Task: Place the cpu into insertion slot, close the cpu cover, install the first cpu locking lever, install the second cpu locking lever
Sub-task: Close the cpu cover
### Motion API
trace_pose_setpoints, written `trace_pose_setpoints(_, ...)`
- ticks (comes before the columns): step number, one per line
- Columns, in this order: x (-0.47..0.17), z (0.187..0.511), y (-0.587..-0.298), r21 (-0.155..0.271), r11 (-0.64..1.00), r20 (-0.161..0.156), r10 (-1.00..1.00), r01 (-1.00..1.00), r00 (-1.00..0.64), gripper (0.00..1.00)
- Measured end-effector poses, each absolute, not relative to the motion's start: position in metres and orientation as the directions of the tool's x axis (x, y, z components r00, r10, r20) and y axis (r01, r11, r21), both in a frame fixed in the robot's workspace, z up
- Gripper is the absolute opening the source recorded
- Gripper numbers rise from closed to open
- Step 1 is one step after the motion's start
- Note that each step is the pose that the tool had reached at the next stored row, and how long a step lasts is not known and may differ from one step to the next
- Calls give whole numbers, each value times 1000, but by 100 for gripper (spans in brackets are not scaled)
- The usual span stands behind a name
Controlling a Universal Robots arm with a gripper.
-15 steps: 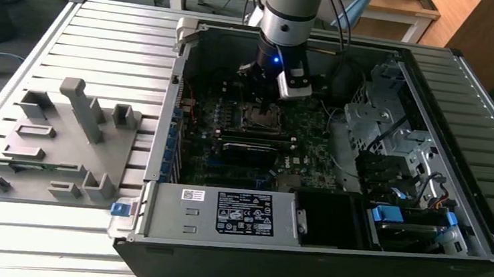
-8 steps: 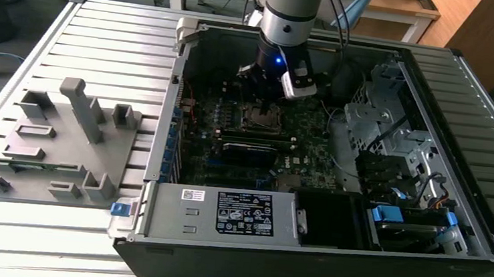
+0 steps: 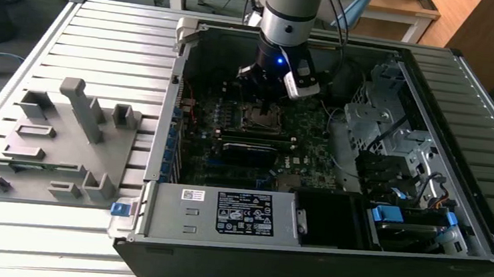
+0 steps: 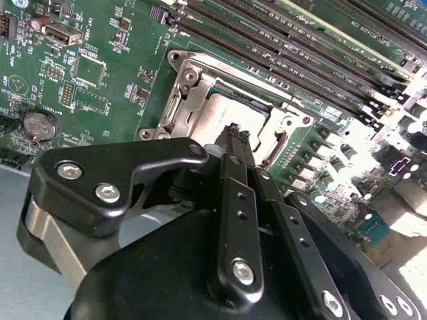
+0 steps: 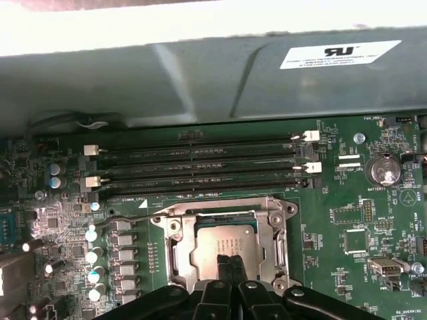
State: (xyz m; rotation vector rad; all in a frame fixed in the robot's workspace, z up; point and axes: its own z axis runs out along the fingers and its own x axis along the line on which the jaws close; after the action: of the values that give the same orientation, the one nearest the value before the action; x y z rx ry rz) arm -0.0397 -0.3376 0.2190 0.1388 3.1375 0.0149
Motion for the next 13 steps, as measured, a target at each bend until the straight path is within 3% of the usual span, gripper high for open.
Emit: trace_pose_setpoints(13,-40,217,-338,7,993,-1,115,115,-993,11)
